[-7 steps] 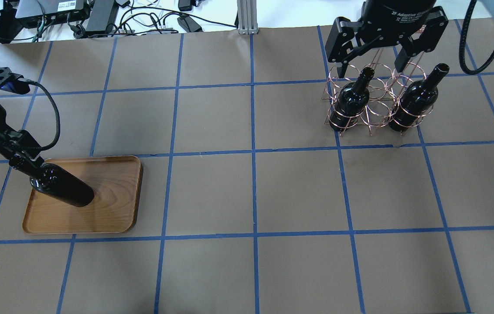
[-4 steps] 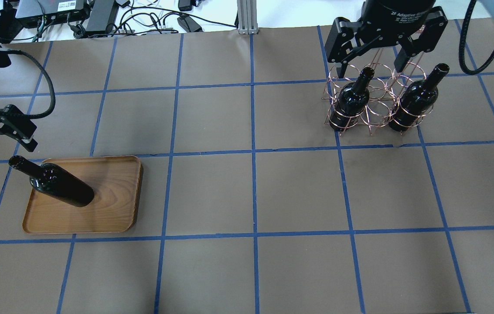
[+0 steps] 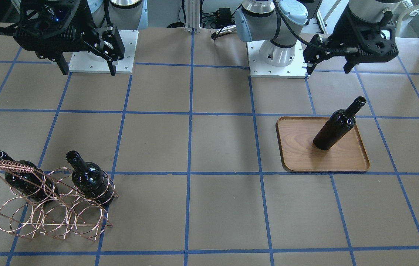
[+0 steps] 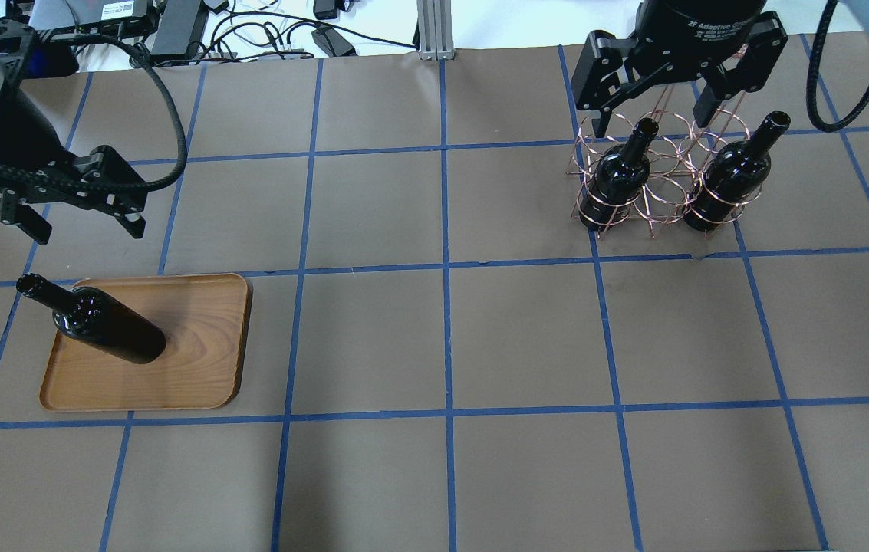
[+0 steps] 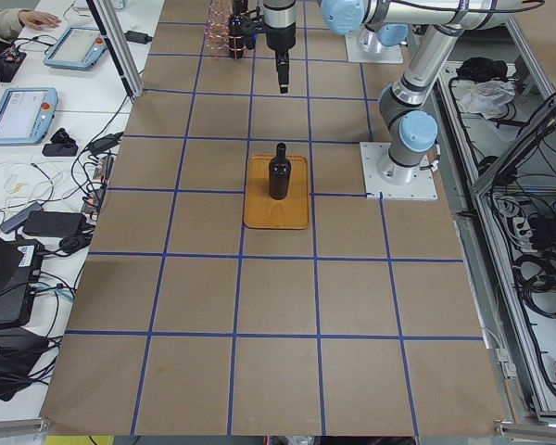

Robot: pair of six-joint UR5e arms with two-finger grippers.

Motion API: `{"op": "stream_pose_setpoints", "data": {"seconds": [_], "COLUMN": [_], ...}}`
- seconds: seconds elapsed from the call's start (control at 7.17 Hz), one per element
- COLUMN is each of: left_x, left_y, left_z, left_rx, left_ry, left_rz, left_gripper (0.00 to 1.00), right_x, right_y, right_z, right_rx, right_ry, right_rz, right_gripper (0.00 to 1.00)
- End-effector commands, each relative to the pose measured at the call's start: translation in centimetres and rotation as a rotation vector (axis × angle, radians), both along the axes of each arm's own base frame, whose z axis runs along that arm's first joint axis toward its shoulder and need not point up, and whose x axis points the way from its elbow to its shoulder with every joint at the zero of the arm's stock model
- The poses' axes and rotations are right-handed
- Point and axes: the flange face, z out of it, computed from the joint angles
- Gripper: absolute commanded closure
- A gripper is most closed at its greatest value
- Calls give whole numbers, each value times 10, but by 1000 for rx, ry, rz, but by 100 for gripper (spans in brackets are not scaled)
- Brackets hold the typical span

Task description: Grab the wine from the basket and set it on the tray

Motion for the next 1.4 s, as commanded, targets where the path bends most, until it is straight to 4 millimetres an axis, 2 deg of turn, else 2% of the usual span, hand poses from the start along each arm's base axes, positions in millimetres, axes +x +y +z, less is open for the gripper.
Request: {"op": "stream_pose_setpoints", "data": {"seconds": [0.0,0.28,1.26], "left_x": [-24,-52,-56], "left_y": [5,17,16], "left_z": [2,10,4], "left_rx": [-11,-34,-32], "left_ry": [26,21,22], "left_rz": [-34,-54,-42], "left_gripper": [0,0,0], "right_x": [0,0,0], "right_y": [0,0,0], "right_z": [0,0,0], "right_rx": [1,1,1], "right_ry": [0,0,0], "right_rz": [0,0,0], "right_gripper": [0,0,0]}}
